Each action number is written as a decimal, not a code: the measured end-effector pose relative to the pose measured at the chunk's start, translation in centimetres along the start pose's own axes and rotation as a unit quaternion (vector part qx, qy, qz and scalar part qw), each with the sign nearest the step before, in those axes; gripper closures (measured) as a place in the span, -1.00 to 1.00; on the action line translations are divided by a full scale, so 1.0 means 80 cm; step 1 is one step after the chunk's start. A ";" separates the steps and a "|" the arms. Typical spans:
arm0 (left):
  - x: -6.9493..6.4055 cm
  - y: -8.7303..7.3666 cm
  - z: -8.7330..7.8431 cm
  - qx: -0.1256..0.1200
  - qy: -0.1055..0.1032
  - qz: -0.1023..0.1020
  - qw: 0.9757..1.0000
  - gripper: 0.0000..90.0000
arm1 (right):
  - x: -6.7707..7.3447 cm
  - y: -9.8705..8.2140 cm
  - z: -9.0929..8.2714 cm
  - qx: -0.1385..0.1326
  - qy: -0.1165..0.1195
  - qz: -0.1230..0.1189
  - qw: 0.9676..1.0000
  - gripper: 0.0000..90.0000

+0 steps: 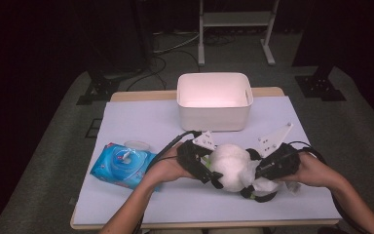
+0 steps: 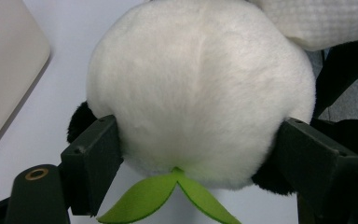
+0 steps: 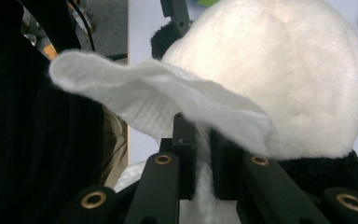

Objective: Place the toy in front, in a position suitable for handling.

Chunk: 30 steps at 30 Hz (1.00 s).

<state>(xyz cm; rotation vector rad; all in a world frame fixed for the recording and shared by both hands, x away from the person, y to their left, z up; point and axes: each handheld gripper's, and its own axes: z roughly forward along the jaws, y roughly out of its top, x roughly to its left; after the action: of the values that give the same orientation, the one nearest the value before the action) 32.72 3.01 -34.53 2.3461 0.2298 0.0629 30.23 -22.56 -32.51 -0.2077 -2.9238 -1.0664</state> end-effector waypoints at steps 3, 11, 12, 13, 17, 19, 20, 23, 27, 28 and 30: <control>0.001 0.001 0.001 0.004 0.001 0.003 1.000 -0.60 | 0.001 0.006 0.000 0.003 -0.009 -0.011 1.000 0.80; 0.001 -0.001 0.001 0.003 0.001 0.006 1.000 -0.60 | -0.005 0.033 0.002 -0.007 -0.011 -0.028 1.000 0.80; 0.001 0.000 0.001 0.004 0.001 0.009 1.000 -0.60 | -0.006 0.041 0.003 -0.008 -0.012 -0.032 0.999 0.80; 0.000 0.000 0.001 0.001 0.001 0.007 1.000 -0.60 | -0.007 0.047 0.003 -0.010 -0.013 -0.034 0.999 0.80; -0.002 0.000 0.000 0.003 0.002 0.011 1.000 -0.60 | -0.013 0.067 0.010 -0.006 -0.010 -0.041 0.999 0.80; -0.003 -0.001 0.000 -0.002 0.001 0.008 1.000 -0.60 | -0.016 0.075 0.013 -0.007 -0.011 -0.043 0.999 0.80; -0.002 -0.002 0.000 -0.002 0.000 0.008 1.000 -0.60 | -0.018 0.078 0.014 -0.008 -0.012 -0.047 0.999 0.80; -0.003 -0.001 0.000 -0.003 -0.001 0.010 1.000 -0.60 | -0.020 0.085 0.017 -0.007 -0.012 -0.048 0.999 0.80; -0.003 -0.002 0.000 -0.001 0.002 0.008 1.000 -0.61 | -0.026 0.086 0.018 -0.008 -0.008 -0.045 0.999 0.80; -0.003 -0.002 0.000 -0.001 0.001 0.008 1.000 -0.61 | -0.027 0.084 0.017 -0.007 -0.009 -0.042 0.999 0.80; -0.003 -0.003 0.000 -0.001 0.001 0.009 1.000 -0.61 | -0.029 0.078 0.013 -0.005 -0.011 -0.032 0.999 0.79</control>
<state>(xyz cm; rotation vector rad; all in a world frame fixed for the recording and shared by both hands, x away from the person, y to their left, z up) 32.50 3.09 -34.69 2.3464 0.2091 0.0739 33.36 -17.42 -29.47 -0.1270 -2.9639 -1.0927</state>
